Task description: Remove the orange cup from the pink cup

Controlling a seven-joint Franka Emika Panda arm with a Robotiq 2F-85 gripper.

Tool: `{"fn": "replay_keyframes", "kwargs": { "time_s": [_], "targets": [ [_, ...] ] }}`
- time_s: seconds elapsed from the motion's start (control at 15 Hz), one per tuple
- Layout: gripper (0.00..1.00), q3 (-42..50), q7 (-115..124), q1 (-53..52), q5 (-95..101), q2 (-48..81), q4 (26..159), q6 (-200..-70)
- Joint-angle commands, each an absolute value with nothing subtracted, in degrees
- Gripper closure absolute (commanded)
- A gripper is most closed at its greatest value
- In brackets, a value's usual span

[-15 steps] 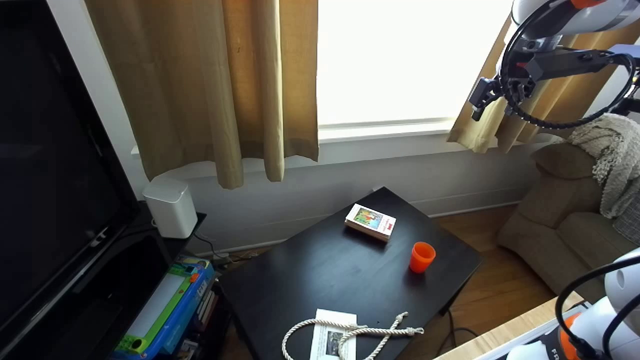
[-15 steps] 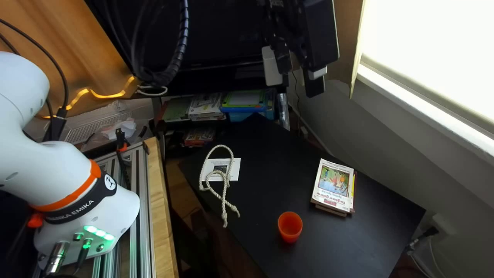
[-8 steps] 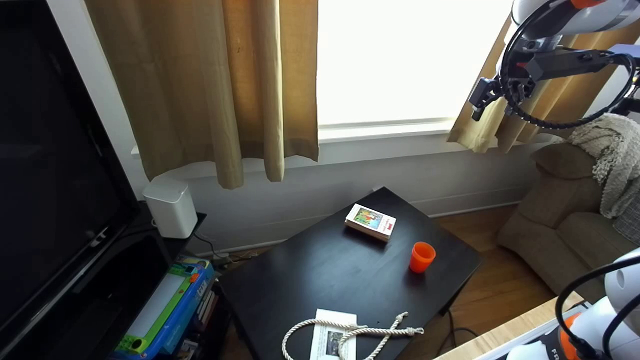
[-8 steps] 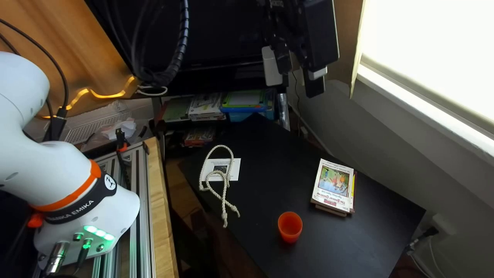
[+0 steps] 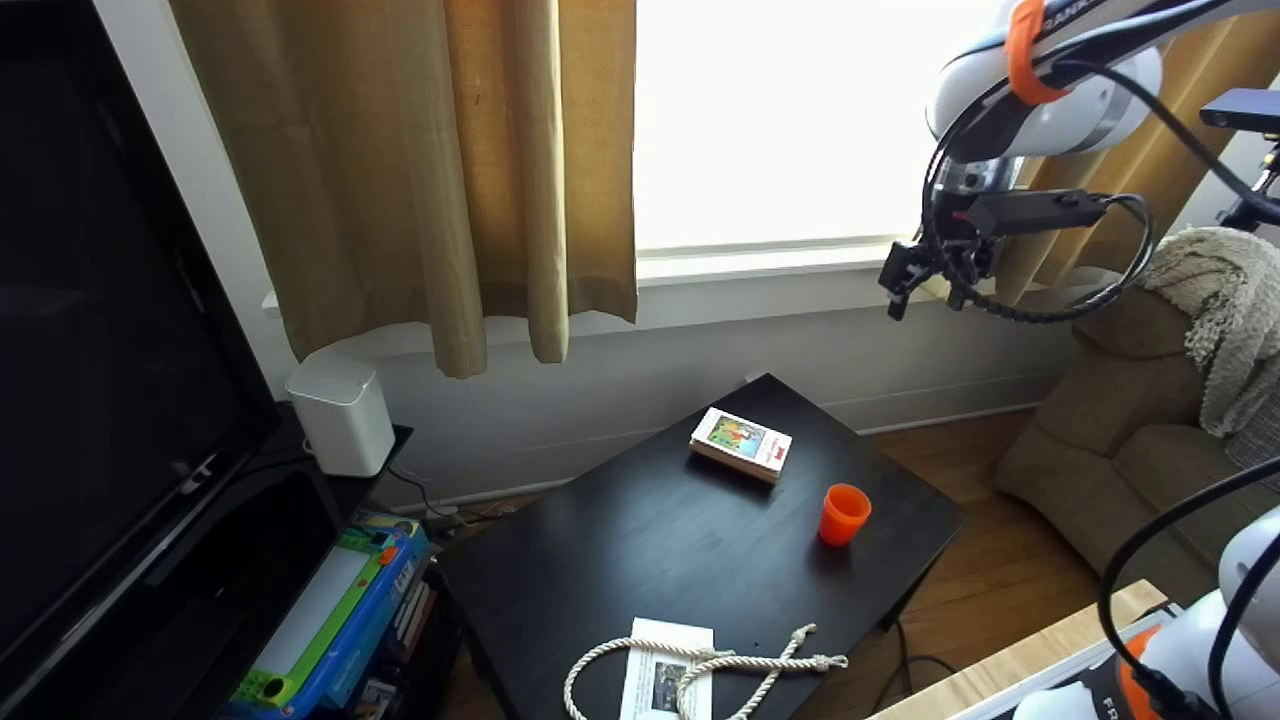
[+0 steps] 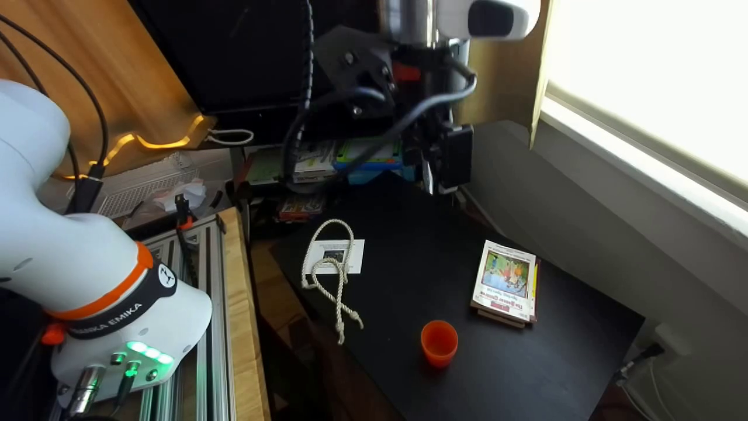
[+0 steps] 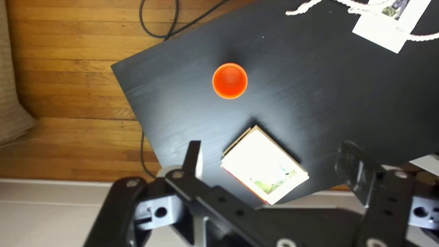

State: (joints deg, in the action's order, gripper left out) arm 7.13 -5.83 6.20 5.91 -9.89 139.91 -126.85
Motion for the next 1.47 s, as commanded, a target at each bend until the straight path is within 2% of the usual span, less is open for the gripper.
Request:
{"fn": "replay_keyframes", "kwargs": {
  "time_s": [0.0,0.67,1.13,1.4],
  "targets": [
    [0.0,6.56,-7.01,4.8,1.03,-0.34,139.67,-130.24],
    [0.0,3.87,-9.2,7.63,-2.4,22.78,138.58,-155.74],
    [0.0,3.91,-7.77,7.67,-0.86,24.32,137.78,-156.02],
    [0.0,2.38,-8.98,9.23,-2.73,30.78,132.61,-152.16]
  ]
}}
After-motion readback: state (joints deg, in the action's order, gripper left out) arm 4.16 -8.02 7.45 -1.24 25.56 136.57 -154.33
